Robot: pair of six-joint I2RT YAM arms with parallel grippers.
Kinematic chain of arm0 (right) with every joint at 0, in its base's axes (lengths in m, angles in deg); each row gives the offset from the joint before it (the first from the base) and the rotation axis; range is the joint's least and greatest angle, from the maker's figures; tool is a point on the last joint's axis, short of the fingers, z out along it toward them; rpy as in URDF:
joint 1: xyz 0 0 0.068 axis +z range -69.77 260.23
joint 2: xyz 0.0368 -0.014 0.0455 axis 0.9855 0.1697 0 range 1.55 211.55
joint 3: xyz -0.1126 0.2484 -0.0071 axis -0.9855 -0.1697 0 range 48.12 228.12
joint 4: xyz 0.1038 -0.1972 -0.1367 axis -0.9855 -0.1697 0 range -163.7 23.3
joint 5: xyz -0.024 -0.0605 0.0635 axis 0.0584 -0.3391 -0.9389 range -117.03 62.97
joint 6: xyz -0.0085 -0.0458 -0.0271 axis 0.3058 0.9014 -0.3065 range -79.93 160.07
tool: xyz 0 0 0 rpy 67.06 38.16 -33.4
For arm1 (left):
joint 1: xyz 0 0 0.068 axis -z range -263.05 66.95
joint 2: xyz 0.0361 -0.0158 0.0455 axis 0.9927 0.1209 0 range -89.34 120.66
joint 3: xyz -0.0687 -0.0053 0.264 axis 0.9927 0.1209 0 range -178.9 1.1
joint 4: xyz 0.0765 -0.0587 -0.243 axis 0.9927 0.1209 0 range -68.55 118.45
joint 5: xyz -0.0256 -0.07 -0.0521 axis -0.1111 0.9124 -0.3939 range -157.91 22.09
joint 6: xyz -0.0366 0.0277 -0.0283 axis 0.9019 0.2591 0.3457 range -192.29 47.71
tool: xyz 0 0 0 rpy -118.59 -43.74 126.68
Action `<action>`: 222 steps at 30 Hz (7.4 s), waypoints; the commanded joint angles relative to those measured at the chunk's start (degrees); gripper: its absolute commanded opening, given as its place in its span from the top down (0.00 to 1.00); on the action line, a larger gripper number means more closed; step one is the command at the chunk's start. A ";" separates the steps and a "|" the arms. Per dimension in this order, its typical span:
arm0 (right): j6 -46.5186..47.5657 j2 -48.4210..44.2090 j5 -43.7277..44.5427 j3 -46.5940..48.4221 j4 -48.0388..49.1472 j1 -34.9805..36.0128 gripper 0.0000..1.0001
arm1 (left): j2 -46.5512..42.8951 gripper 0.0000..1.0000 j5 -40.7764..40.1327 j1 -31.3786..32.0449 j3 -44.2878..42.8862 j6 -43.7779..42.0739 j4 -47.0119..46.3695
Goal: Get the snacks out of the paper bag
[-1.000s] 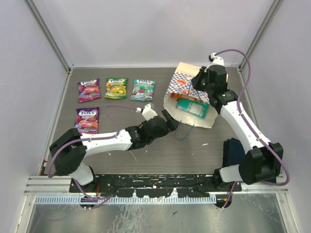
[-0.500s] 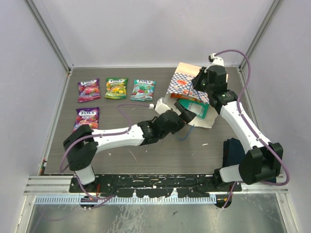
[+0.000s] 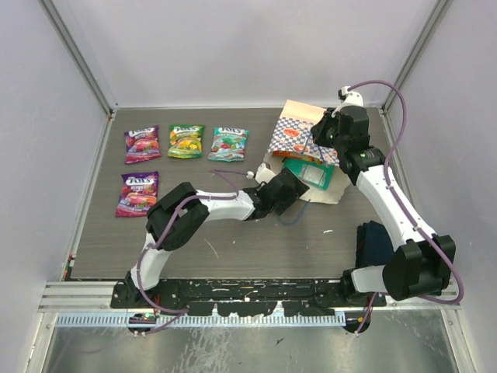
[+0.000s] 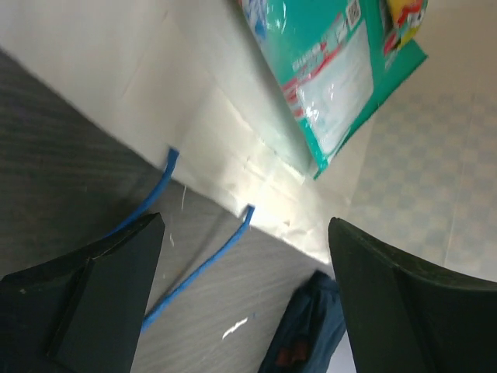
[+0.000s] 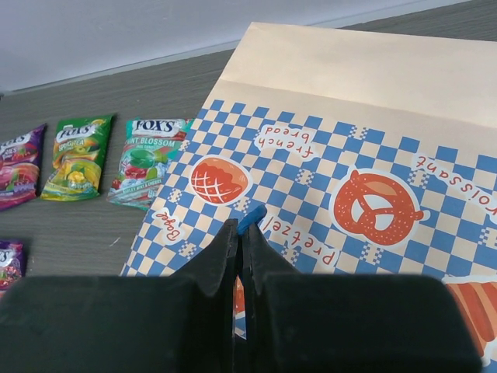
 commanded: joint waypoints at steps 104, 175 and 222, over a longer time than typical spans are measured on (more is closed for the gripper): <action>-6.57 -3.25 -3.08 0.38 3.64 0.67 0.99 | -54.13 1.00 -12.13 -12.25 20.89 53.01 48.24; -3.27 -0.73 -3.73 -1.29 3.98 0.65 0.99 | -16.78 0.11 -18.50 4.25 18.82 -111.60 14.46; -4.62 -0.65 -4.56 -1.63 5.40 0.71 0.99 | -36.96 1.00 34.97 -24.59 6.33 -67.31 32.70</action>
